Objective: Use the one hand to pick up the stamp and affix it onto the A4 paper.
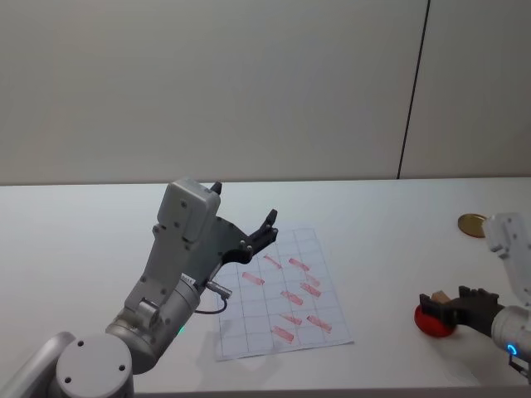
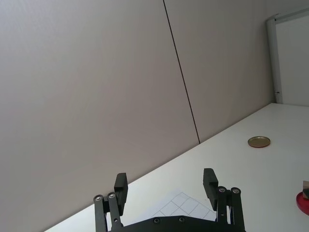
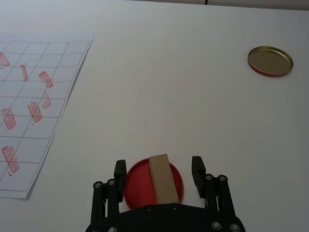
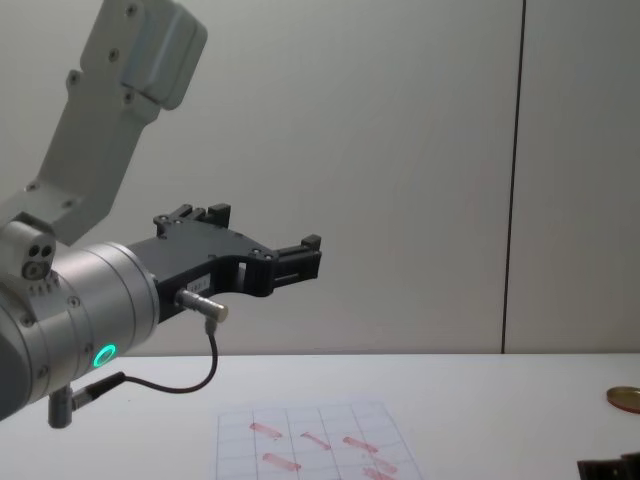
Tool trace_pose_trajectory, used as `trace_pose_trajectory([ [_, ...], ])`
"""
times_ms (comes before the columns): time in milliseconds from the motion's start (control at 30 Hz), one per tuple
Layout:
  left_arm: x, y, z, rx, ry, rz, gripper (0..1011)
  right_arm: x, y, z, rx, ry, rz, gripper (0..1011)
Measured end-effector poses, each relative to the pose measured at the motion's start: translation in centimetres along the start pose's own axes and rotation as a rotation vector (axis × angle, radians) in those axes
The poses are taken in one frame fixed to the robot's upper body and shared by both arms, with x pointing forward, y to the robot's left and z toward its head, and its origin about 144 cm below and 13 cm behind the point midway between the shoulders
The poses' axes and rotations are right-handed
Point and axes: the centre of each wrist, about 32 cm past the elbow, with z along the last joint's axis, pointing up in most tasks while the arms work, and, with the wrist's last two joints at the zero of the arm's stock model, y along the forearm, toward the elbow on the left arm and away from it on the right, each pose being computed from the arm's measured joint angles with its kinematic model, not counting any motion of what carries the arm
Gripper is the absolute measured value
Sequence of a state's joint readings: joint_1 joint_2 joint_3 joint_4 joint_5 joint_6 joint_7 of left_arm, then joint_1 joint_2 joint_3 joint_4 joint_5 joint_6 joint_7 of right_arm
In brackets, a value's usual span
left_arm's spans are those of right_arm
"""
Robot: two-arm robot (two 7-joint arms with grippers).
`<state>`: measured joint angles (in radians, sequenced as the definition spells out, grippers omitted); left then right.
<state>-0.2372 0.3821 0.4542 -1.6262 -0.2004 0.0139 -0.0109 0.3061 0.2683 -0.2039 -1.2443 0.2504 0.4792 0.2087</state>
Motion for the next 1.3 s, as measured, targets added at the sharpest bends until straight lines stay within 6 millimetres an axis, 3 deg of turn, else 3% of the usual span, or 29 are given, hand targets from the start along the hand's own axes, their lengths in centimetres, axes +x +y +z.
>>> trace_pose_trajectory([
  [167, 0.0, 0.0, 0.0, 0.000, 0.000, 0.000, 993, -0.1, 0.4, -0.2, -0.013, -0.013, -0.001, 735],
  [667, 0.0, 0.0, 0.0, 0.000, 0.000, 0.000, 993, -0.3, 1.2, -0.1, -0.036, -0.047, -0.014, 235],
  [1300, 0.0, 0.0, 0.0, 0.000, 0.000, 0.000, 993, -1.4, 0.6, 1.2, 0.013, -0.104, -0.023, 219],
])
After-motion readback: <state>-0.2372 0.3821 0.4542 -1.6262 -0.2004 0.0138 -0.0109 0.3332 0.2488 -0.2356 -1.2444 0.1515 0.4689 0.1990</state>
